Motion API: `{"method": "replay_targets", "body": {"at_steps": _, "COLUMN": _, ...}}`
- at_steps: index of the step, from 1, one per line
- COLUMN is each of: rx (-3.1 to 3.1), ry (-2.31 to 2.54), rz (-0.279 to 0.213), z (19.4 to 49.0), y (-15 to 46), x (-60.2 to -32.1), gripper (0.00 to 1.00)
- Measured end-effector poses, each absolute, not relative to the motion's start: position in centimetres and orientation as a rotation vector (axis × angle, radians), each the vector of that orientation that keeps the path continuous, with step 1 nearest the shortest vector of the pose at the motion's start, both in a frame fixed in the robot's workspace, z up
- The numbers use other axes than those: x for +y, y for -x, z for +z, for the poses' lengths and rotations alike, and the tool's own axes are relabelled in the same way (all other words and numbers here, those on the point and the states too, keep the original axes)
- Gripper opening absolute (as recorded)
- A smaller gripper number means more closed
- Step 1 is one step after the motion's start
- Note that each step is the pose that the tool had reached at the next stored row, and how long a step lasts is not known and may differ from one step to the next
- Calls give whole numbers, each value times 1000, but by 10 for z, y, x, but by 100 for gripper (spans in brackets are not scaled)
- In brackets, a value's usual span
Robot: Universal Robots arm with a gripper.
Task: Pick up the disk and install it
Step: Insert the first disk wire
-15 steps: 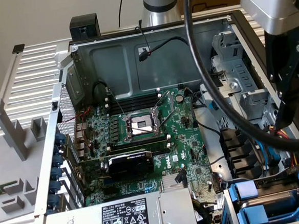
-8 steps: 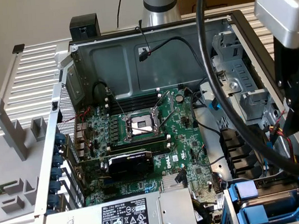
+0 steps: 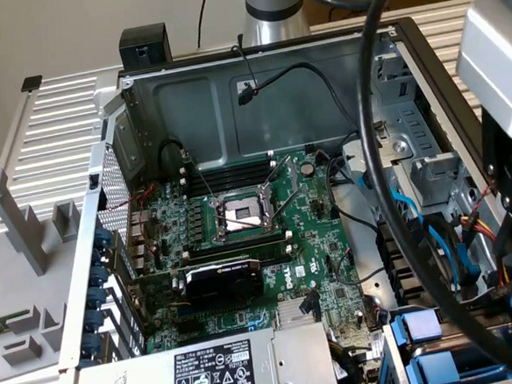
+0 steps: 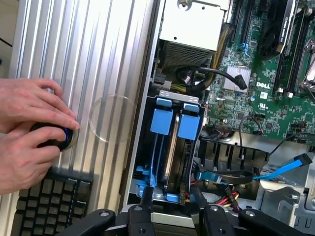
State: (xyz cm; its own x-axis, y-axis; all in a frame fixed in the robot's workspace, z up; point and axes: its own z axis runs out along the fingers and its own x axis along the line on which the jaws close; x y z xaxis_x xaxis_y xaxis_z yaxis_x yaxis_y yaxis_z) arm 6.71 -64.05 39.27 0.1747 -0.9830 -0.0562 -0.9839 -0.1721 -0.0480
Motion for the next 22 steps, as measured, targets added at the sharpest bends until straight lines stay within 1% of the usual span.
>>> {"method": "replay_targets", "body": {"at_steps": 11, "rx": 1937, "ry": 2332, "rz": 67, "z": 382, "y": -69, "x": -650, "gripper": 43}}
{"method": "replay_targets", "body": {"at_steps": 22, "rx": 1911, "ry": 2328, "rz": 92, "z": 367, "y": -72, "x": -650, "gripper": 43}}
